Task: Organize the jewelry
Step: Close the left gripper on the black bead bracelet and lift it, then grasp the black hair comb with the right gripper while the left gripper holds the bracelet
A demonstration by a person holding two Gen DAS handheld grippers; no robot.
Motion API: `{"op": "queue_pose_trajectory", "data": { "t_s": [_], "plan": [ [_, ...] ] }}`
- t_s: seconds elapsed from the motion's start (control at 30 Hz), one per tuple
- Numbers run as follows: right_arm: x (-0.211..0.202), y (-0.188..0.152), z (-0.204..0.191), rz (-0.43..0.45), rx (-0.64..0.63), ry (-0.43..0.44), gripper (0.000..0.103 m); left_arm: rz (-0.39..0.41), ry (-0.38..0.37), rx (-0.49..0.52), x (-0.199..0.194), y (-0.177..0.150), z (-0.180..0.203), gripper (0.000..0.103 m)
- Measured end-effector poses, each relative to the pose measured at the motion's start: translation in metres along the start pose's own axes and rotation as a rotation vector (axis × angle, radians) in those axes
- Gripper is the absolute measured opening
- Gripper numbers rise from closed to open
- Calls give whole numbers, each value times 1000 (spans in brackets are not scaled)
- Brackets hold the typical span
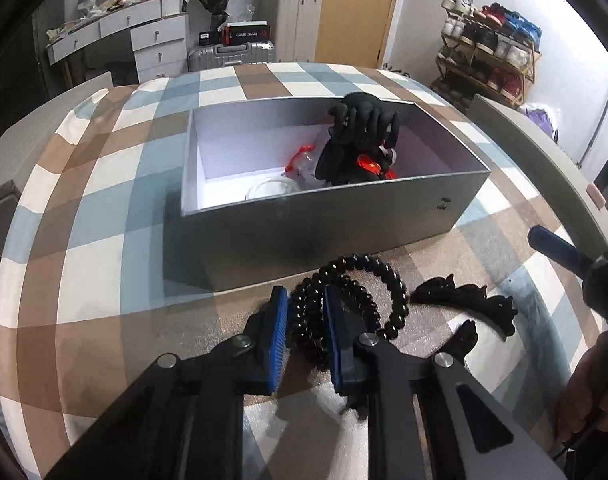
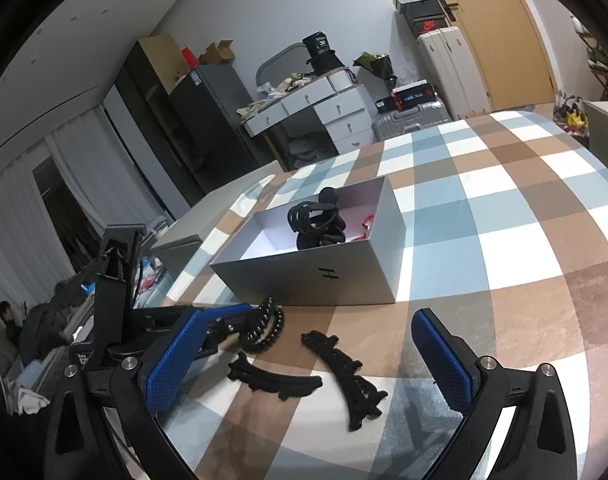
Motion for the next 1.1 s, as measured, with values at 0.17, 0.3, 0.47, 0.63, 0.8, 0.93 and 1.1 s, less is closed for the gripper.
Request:
{"op": "queue_pose_trajectory", "data": {
  "t_s": [0.17, 0.3, 0.47, 0.63, 0.8, 0.93, 1.1],
  "plan": [
    [-1, 0, 2, 6, 13, 3, 103, 9, 33, 33, -2, -1, 4, 13],
    [-1, -1, 3, 6, 16, 3, 103, 30, 19, 21, -9, 1, 1, 12],
    [0, -1, 2, 3, 17, -2, 103, 44, -18, -12, -17, 1, -6, 4],
    [1, -2, 1, -2, 14, -4, 103, 56, -54, -47, -22, 0, -13, 4],
    [1, -2, 1, -3, 19, -13, 103, 67, -88, -104, -27, -3, -24, 4],
    [2, -2, -2, -14, 8, -7, 103, 92, -80, -132, -35, -7, -34, 4],
    [11, -4, -5, -78, -10, -23, 103, 114, -76, -176, -43, -15, -46, 4]
  ]
}}
Point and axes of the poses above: each gripper's, at about its wrist camera, not at the fingertips, and x roughly the way its jaws point, z to its right, y to its top, the point moved 2 cm from there along x, roughly the way its jaws point, and after that the axes turned 8 degrees about y, right-handed, at the moved point
